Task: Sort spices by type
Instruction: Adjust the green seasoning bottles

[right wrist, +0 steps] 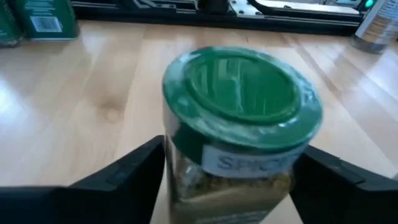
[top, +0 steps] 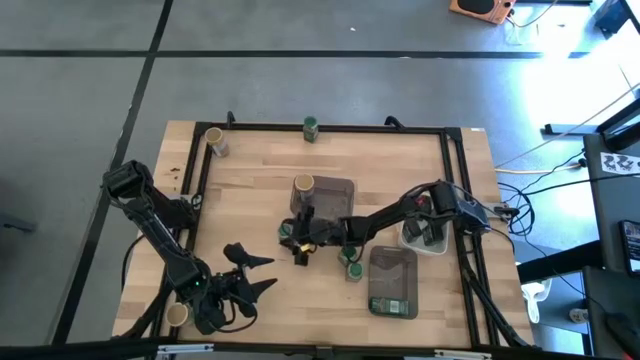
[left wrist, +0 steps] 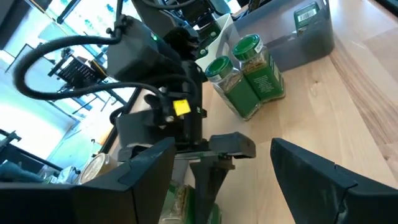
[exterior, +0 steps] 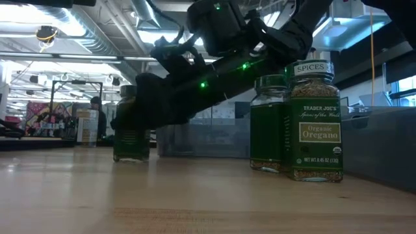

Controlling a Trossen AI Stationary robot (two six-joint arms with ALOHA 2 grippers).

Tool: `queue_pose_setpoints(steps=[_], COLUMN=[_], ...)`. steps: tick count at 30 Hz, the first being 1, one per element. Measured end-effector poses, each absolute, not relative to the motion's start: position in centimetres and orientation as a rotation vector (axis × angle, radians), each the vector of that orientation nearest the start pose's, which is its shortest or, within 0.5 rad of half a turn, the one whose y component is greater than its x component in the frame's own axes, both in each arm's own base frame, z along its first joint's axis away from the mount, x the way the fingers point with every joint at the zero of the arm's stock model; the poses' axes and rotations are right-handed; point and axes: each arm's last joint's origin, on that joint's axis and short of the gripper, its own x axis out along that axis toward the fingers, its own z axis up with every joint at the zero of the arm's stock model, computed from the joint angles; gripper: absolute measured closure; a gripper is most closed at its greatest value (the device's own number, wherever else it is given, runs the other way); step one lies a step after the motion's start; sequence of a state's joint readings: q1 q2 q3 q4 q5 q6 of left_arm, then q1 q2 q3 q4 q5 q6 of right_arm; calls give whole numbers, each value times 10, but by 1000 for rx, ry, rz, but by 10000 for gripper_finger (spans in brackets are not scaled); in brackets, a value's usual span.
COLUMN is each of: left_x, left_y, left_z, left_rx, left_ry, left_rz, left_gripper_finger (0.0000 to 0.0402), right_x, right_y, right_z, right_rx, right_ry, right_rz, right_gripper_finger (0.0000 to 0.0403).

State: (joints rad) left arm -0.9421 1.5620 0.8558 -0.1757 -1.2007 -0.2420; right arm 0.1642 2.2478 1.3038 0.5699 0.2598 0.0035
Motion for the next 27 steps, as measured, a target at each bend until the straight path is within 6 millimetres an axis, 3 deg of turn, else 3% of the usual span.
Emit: queue_pose_setpoints(steps=[4,13,19,27], left_x=[194,193,193,193], left_y=[-221,-221,-221,-221], left_z=[194,194,194,194], left_rx=[536,535,534,535], left_ry=[385,385,385,385], left_rz=[286,286,285,285], left_gripper_finger=[139,139,139,139], right_x=[460,432,393,320], right_y=[73,84,91,106], right_z=[115,179,233,296], right_rx=[-88,-175,-172,-45], right_ry=[396,534,642,769], right_rz=[-86,-81,-58,5], right_gripper_finger=[83,71,70,70])
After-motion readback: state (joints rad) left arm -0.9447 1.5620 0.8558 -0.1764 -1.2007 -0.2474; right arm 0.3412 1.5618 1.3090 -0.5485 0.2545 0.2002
